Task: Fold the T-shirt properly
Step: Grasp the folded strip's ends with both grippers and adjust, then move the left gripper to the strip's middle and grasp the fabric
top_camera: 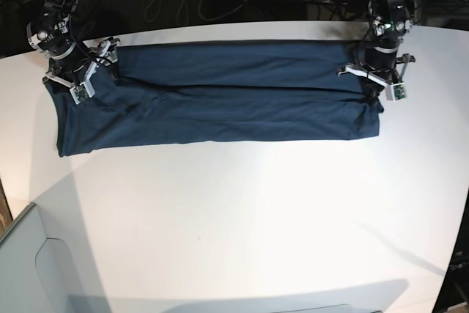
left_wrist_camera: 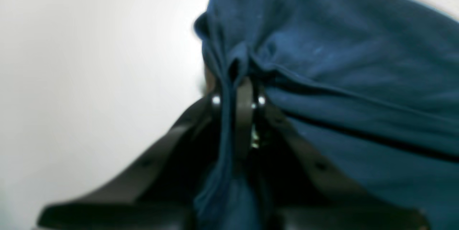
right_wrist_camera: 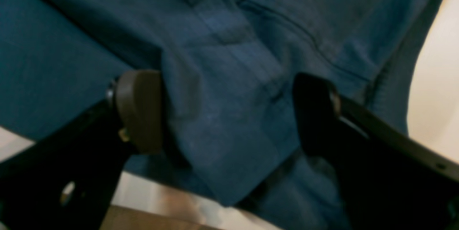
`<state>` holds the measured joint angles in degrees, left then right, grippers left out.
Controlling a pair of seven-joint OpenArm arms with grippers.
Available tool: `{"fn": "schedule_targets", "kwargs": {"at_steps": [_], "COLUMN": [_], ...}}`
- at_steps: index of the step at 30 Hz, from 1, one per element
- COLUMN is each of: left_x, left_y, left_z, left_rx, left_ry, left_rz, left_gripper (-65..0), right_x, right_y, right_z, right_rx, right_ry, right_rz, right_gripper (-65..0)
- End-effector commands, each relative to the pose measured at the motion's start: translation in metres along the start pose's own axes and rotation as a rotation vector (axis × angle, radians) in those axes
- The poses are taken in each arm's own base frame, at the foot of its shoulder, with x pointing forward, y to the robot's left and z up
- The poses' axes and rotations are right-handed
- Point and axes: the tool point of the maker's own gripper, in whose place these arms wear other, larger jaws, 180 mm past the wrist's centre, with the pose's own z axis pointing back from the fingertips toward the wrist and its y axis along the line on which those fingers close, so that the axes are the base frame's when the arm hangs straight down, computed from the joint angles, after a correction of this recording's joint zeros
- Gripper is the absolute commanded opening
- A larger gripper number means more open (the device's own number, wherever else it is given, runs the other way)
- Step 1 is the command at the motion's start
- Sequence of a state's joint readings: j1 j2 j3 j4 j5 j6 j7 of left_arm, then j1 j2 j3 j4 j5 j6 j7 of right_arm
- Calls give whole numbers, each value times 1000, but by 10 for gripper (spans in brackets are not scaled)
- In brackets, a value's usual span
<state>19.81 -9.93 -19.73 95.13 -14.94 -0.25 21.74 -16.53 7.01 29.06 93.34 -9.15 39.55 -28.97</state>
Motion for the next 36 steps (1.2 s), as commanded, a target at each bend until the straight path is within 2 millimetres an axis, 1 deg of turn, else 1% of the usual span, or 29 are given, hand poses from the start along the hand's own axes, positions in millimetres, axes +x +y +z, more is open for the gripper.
{"fn": "schedule_targets", "kwargs": {"at_steps": [1, 2, 4, 6, 9, 12, 14, 15, 16, 18, 21, 23, 26, 30, 32, 36], "left_x": [26, 32, 43, 47, 37, 24, 21, 17, 12, 1, -8, -12, -13, -16, -12, -24], "left_y": [-4, -13, -39, -69, -126, -174, -209, -218, -222, -246, -273, -292, -312, -323, -326, -343], "left_z": [6, 10, 18, 26, 33, 43, 49, 46, 43, 40, 37, 37, 36, 34, 32, 40], "left_rx": [-9, -28, -88, -164, -310, -438, -513, -506, -488, -502, -543, -578, -607, -614, -618, -658], "left_ry": [-86, -105, -140, -152, -132, -105, -99, -86, -74, -49, -28, -15, -7, 11, 5, 31], "left_rz": [-13, -16, -37, -55, -71, -82, -61, -52, -49, -61, -84, -82, -74, -50, -50, -64], "left_gripper": [-650, -650, -650, -650, -650, -650, -650, -650, -650, -650, -650, -650, -650, -650, -650, -650], "right_x": [3, 3, 3, 3, 3, 4, 4, 4, 4, 5, 5, 5, 4, 4, 4, 4], "right_y": [-6, -6, -7, -7, -7, -7, -7, -7, -7, -7, -7, -7, -7, -7, -7, -7], "right_z": [3, 3, 3, 3, 3, 3, 3, 3, 4, 4, 4, 4, 3, 4, 3, 3], "right_rx": [-11, -11, -13, -13, -11, -12, -12, -12, -13, -13, -13, -13, -12, -12, -11, -12], "right_ry": [-4, -4, -3, -3, -3, -4, -4, -4, -5, -6, -6, -6, -4, -5, -4, -5], "right_rz": [23, 23, 25, 25, 26, 27, 27, 27, 28, 29, 29, 29, 27, 30, 29, 29], "right_gripper": [-123, -123, -123, -123, -123, -123, -123, -123, -123, -123, -123, -123, -123, -123, -123, -123]}}
